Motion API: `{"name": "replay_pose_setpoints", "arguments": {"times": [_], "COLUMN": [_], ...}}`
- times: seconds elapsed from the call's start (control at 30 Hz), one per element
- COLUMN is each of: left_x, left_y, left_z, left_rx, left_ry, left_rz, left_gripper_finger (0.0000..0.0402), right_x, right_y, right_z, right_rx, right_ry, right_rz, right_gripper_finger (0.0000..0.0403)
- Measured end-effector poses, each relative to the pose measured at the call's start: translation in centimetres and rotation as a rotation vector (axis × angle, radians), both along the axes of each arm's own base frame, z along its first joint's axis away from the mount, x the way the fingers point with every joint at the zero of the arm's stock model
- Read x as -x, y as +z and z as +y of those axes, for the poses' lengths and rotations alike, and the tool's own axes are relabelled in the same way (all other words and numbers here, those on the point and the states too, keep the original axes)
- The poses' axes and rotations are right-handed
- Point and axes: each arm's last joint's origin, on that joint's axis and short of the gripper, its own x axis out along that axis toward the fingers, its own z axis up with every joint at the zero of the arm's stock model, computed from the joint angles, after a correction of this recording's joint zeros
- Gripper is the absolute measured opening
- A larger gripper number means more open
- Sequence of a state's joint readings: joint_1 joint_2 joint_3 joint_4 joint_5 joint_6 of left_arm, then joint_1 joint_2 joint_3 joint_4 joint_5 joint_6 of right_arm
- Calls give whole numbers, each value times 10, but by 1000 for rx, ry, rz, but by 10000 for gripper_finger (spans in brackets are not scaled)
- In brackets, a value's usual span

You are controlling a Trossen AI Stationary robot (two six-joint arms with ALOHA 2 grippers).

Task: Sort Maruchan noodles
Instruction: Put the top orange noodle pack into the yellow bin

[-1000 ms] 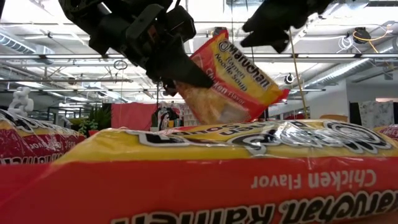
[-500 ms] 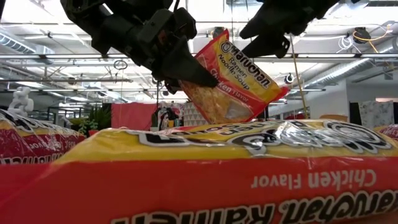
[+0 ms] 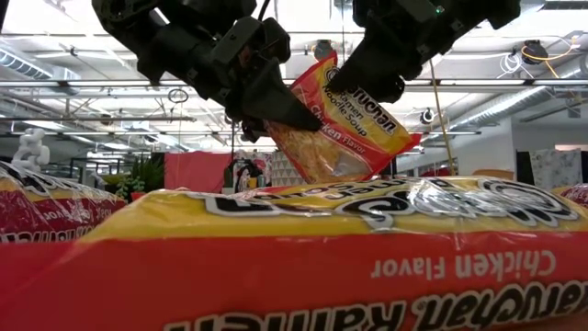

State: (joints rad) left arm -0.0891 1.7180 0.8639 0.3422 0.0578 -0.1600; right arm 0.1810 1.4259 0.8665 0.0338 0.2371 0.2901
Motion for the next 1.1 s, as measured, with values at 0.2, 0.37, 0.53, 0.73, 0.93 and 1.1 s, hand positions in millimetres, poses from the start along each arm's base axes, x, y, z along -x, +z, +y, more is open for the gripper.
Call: {"name": "replay_pose_setpoints", "arguments": {"times": [0.2,0.37,0.53,0.73,0.93,1.1], "left_x": [0,0,0,0,0,1], "left_y": [0,0,0,0,0,-1], "left_z": [0,1,1,1,1,-1], "left_rx": [0,2,-1,-3,20,70], "left_ry": [7,12,17,16,27,48], "left_rz": [-3,1,2,3,5,23], "left_gripper_finger": [134,134,134,158,174,184], "right_x": [-1,-3,-3,-3,-3,-3], "right_y": [-6,-8,-7,-7,-6,-6], "right_z": [-1,0,0,0,-1,-2], "right_rx": [6,6,21,37,53,63], "right_ry": [3,8,24,35,40,42], "right_rz": [35,34,32,30,29,31], "right_gripper_finger": [239,190,137,102,115,114]}}
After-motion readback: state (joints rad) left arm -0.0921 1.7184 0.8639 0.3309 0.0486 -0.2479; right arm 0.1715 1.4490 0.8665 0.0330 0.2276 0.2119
